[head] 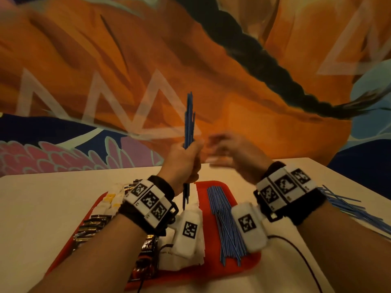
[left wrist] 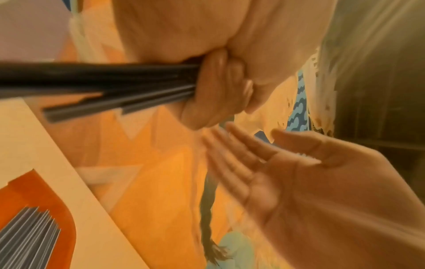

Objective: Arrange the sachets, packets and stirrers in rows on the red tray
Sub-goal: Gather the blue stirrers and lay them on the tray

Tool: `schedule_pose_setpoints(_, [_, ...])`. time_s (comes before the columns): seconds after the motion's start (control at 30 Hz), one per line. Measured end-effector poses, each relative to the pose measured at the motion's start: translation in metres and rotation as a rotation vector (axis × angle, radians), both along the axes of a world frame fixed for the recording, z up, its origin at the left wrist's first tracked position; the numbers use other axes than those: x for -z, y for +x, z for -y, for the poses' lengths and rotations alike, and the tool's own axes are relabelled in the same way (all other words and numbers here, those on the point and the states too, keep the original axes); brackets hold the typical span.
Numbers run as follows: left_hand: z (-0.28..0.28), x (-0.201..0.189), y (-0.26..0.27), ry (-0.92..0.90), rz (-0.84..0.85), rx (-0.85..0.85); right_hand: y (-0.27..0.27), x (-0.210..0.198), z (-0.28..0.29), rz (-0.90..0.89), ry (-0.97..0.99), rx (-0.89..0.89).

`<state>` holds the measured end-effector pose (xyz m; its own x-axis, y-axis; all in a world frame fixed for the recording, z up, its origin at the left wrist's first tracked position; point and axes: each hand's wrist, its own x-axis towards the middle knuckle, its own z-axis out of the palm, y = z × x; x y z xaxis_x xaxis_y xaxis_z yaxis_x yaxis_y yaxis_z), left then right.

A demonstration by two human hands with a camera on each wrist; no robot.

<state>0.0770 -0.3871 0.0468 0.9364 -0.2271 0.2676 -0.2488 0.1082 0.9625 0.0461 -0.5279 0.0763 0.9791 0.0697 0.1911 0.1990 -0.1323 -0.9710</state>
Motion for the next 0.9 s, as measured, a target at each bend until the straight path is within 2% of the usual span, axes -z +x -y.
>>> schedule_pose_setpoints(0.1, [0.003, 0.004, -0.003, 0.108, 0.009, 0.074, 0.011, -0.028, 0.003, 0.308, 0.079, 0.191])
schedule_pose_setpoints(0.17, [0.007, 0.007, -0.008, 0.189, 0.025, 0.127, 0.019, -0.041, -0.001, 0.404, 0.084, 0.238])
schedule_pose_setpoints(0.23, [0.012, 0.008, -0.013, 0.258, 0.044, 0.167, 0.022, -0.049, -0.005, 0.407, 0.082, 0.208])
schedule_pose_setpoints(0.37, [0.016, 0.008, -0.014, 0.318, 0.084, 0.194, 0.019, -0.047, -0.008, 0.358, 0.115, 0.025])
schedule_pose_setpoints(0.43, [0.015, 0.007, -0.012, 0.332, 0.075, 0.204, 0.018, -0.044, -0.006, 0.407, 0.087, 0.028])
schedule_pose_setpoints(0.57, [0.012, 0.003, -0.009, 0.353, 0.031, 0.246, 0.023, -0.038, -0.002, 0.5, -0.097, 0.076])
schedule_pose_setpoints(0.7, [0.011, 0.001, -0.006, 0.351, 0.013, 0.277, 0.027, -0.035, 0.001, 0.48, -0.218, 0.088])
schedule_pose_setpoints(0.8, [0.011, 0.001, -0.005, 0.314, -0.017, 0.337, 0.029, -0.035, 0.001, 0.426, -0.254, 0.046])
schedule_pose_setpoints(0.9, [0.01, 0.002, -0.004, 0.281, -0.027, 0.35, 0.03, -0.035, 0.001, 0.42, -0.196, -0.016])
